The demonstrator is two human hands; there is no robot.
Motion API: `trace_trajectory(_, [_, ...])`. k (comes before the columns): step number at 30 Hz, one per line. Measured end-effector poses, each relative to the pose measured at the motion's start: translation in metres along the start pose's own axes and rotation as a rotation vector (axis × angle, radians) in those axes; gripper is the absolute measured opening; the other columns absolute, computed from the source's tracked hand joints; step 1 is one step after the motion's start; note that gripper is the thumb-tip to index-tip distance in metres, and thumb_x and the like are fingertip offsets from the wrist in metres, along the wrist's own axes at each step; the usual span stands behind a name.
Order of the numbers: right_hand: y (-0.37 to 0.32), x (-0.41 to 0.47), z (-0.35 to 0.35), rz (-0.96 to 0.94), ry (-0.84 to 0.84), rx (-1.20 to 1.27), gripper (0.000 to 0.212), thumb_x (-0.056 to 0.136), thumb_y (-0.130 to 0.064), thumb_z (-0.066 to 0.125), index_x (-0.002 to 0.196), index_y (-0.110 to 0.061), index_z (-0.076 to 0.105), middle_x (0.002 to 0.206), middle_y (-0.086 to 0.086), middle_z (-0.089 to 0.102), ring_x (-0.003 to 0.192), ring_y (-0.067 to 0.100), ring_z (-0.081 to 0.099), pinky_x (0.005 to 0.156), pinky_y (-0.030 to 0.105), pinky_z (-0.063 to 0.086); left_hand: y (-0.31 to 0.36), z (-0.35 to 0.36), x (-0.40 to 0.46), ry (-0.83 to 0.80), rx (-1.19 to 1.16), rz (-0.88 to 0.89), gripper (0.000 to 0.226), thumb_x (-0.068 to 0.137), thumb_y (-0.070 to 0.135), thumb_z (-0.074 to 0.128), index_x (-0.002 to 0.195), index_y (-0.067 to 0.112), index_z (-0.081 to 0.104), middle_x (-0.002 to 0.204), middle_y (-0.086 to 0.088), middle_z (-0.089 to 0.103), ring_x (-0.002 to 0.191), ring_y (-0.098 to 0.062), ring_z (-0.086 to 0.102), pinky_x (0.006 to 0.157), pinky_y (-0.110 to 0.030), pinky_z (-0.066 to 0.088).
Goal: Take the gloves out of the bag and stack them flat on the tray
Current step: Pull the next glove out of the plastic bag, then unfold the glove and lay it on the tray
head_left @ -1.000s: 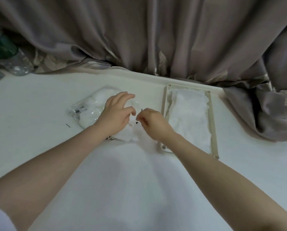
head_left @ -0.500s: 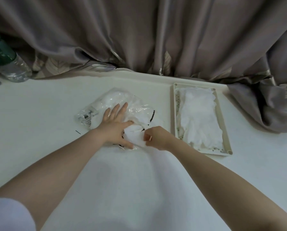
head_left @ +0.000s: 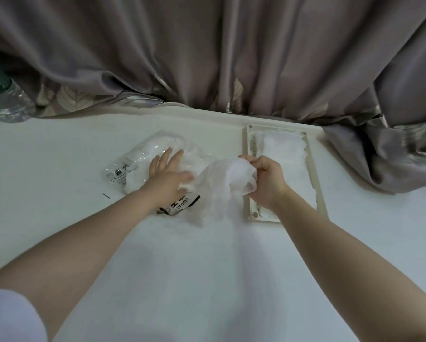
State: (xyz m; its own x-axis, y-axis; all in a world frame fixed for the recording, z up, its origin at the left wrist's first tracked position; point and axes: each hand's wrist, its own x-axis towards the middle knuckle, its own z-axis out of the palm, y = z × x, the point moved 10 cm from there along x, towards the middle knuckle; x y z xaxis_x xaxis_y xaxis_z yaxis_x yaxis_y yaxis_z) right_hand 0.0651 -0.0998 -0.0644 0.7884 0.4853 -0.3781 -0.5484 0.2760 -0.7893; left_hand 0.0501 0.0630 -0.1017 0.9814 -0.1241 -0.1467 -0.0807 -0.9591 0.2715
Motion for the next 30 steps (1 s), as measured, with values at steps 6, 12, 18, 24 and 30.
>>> trace_trajectory(6, [-0.01, -0.02, -0.006, 0.015, 0.007, 0.023, 0.014, 0.06, -0.012, 0.042, 0.052, -0.014, 0.053, 0.054, 0.0, 0.051, 0.048, 0.013, 0.05, 0.046, 0.018, 0.039, 0.078, -0.07, -0.018, 0.207, -1.068, 0.108, 0.037, 0.082, 0.049, 0.04, 0.1, 0.022, 0.058, 0.111, 0.009, 0.058, 0.107, -0.002, 0.051, 0.095, -0.015, 0.037])
trace_trajectory(12, [-0.026, -0.037, -0.012, -0.085, -0.038, -0.286, 0.014, 0.096, -0.012, 0.049, 0.098, -0.002, 0.058, 0.084, 0.009, 0.061, 0.073, 0.017, 0.063, 0.065, 0.025, 0.051, 0.134, -0.07, -0.026, 0.331, -0.808, 0.225, 0.041, 0.076, 0.028, 0.072, 0.109, 0.024, 0.049, 0.112, 0.009, 0.045, 0.104, 0.002, 0.046, 0.088, -0.01, 0.035])
trace_trajectory(18, [-0.038, -0.068, -0.014, -0.096, -0.189, -0.272, 0.023, 0.084, -0.008, 0.058, 0.106, -0.004, 0.065, 0.096, 0.01, 0.067, 0.088, 0.02, 0.062, 0.076, 0.025, 0.052, 0.168, -0.076, -0.029, 0.289, -0.774, 0.375, 0.044, 0.073, 0.021, 0.07, 0.115, 0.026, 0.056, 0.116, 0.005, 0.05, 0.105, 0.008, 0.048, 0.092, -0.006, 0.034])
trace_trajectory(24, [-0.068, -0.089, -0.061, -0.145, 0.087, -0.352, 0.021, 0.09, 0.002, 0.049, 0.086, -0.01, 0.066, 0.069, 0.003, 0.053, 0.056, 0.012, 0.049, 0.066, 0.024, 0.047, 0.169, -0.065, -0.021, 0.275, -0.967, 0.175, 0.037, 0.088, 0.0, 0.059, 0.108, 0.03, 0.055, 0.096, 0.006, 0.061, 0.084, -0.008, 0.061, 0.079, -0.012, 0.045])
trace_trajectory(30, [-0.105, -0.118, -0.11, -0.232, 0.333, -0.428, 0.027, 0.095, -0.014, 0.052, 0.07, -0.012, 0.061, 0.059, -0.002, 0.06, 0.057, 0.014, 0.056, 0.06, 0.027, 0.045, 0.168, -0.046, -0.017, 0.192, -1.196, -0.033, 0.023, 0.098, 0.015, 0.048, 0.08, 0.005, 0.059, 0.06, 0.0, 0.048, 0.048, -0.004, 0.041, 0.056, -0.02, 0.037])
